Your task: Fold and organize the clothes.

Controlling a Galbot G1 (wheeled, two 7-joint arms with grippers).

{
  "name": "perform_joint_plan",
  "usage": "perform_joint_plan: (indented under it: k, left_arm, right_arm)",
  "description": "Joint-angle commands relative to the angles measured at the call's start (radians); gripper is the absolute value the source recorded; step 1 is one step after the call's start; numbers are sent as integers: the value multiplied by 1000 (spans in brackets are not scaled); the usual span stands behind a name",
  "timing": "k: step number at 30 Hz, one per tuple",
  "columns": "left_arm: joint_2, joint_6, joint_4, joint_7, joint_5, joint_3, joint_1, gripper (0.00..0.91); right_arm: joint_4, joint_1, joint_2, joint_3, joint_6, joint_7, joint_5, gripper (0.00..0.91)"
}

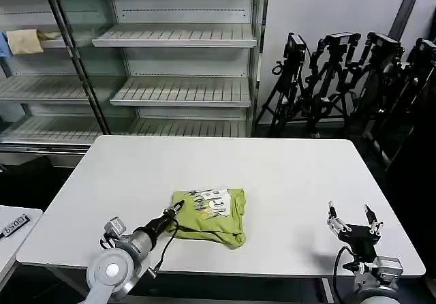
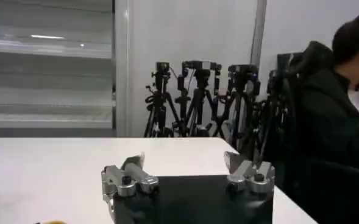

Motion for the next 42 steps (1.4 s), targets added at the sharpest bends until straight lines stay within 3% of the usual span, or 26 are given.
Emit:
perform_joint_plan:
  k: [1,7,10,17,21,23,26,28,31,33,37,42]
  left_arm:
    - [-48,-11,-24,3,-93,-28,14,30]
    - [-22,-6,-67,-25,-130,-166,24,30]
    - [52,16,-135,-29,-80,-301,31,30]
    - [385,138,-130,80,76,-652,34,30]
    - [529,139,-184,201,232,-721,57,30]
    - [548,137,-266,261,437,-675,111,30]
    - [508,81,-350,321,810,-526,240,30]
    - [458,-16,-322,347,1122,-236,273,30]
    - [369,-192,-122,337,1638,121,250,30]
    - [327,-278,-26,322,1813,225,211,30]
    - [230,-276,-2,319,1866,332,111,30]
    - [215,-224,-125,342,1806,377,21,30]
  right_arm:
    - [12,-9,0,7,0,0,2,907]
    - [23,-13,1,12,1,0,5,907]
    - [24,-8,-3,9,1,0,9,907]
    - [8,37,-14,-17,1,-1,25,907]
    - [1,60,-16,-35,1,-1,29,907]
    - [-5,64,-17,-38,4,-3,29,907]
    - [-18,60,-17,-40,12,-7,27,907]
    - [-21,54,-14,-39,14,-7,26,907]
    - [-23,41,-11,-33,19,-8,21,907]
    - [-25,38,-12,-31,20,-8,20,907]
    - [-15,20,-19,-15,20,-8,21,907]
    - [-8,3,-22,-3,21,-8,22,907]
